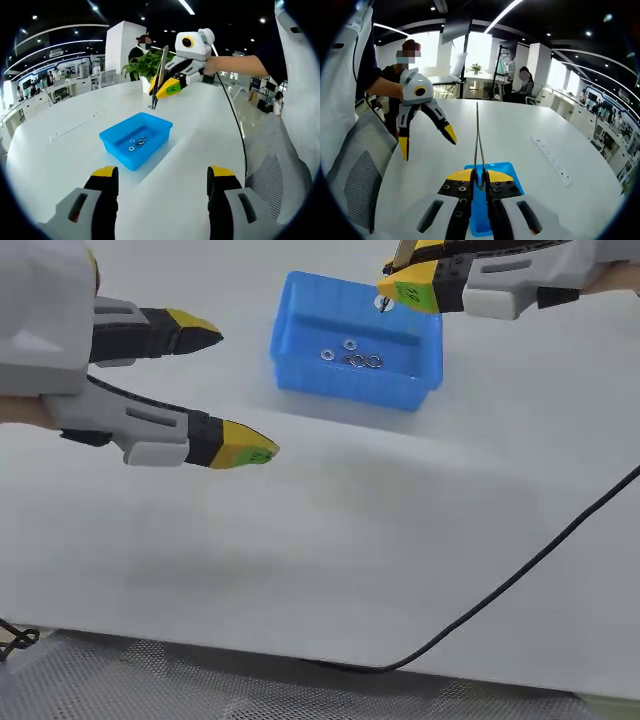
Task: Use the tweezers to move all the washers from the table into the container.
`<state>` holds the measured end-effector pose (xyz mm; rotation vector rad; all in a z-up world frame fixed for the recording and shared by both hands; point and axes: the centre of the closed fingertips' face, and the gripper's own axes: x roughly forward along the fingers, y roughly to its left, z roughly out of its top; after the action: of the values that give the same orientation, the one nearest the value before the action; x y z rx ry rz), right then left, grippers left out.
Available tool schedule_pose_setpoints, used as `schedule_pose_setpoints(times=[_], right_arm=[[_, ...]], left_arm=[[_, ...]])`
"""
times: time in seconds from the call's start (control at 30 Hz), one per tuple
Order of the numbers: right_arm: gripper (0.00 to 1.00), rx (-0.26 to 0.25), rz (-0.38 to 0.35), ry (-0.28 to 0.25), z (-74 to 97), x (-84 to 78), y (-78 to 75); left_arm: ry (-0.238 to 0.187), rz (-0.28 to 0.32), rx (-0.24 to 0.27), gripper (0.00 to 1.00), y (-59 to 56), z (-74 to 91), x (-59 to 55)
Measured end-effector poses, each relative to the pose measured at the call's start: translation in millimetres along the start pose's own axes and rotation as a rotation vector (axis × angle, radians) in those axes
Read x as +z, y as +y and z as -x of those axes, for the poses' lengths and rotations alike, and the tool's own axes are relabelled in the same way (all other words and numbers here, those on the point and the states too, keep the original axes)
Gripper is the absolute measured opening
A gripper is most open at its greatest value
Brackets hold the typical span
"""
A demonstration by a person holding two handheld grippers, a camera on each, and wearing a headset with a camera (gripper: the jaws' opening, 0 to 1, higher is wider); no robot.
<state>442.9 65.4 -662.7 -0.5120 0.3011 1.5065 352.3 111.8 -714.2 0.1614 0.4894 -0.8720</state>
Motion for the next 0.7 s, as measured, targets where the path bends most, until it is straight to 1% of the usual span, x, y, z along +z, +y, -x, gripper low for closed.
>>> schedule_pose_setpoints(times=[0.1, 0.17, 0.23, 0.37, 0.43, 0.53, 0.63, 0.7], right_arm=[[0.10, 0.001, -0.005, 0.006, -14.9, -7.9, -10.1], [0.10, -0.002, -0.025, 0.004, -23.7, -14.2, -16.6], [0.10, 0.002, -0.029, 0.024, -31.5, -24.1, -19.5], [0.10, 0.007, -0.032, 0.040, -43.8, -40.1, -20.3], [0.10, 0.013, -0.045, 0.044, -47.7, -45.8, -19.3], [0.10, 0.020, -0.044, 0.055, -54.8, -55.6, -16.1], [0.10, 0.024, -0.045, 0.059, -58.7, -59.9, -14.7], [0.10, 0.020, -0.038, 0.063, -60.5, -62.0, -14.9]], left_arm=[[0.008, 0.004, -0.008, 0.77, -1.7, 0.3, -3.8], [0.014, 0.005, -0.004, 0.77, -1.3, 0.8, -5.7], [0.016, 0.014, 0.002, 0.77, 0.1, 1.1, -7.4], [0.033, 0.021, 0.004, 0.76, 3.2, 2.8, -13.0], [0.037, 0.023, 0.007, 0.76, 5.7, 3.4, -13.8], [0.044, 0.018, 0.019, 0.76, 13.5, 3.6, -14.7], [0.037, 0.027, 0.029, 0.78, 17.3, 3.2, -13.2], [0.034, 0.032, 0.043, 0.80, 22.2, 2.3, -12.7]])
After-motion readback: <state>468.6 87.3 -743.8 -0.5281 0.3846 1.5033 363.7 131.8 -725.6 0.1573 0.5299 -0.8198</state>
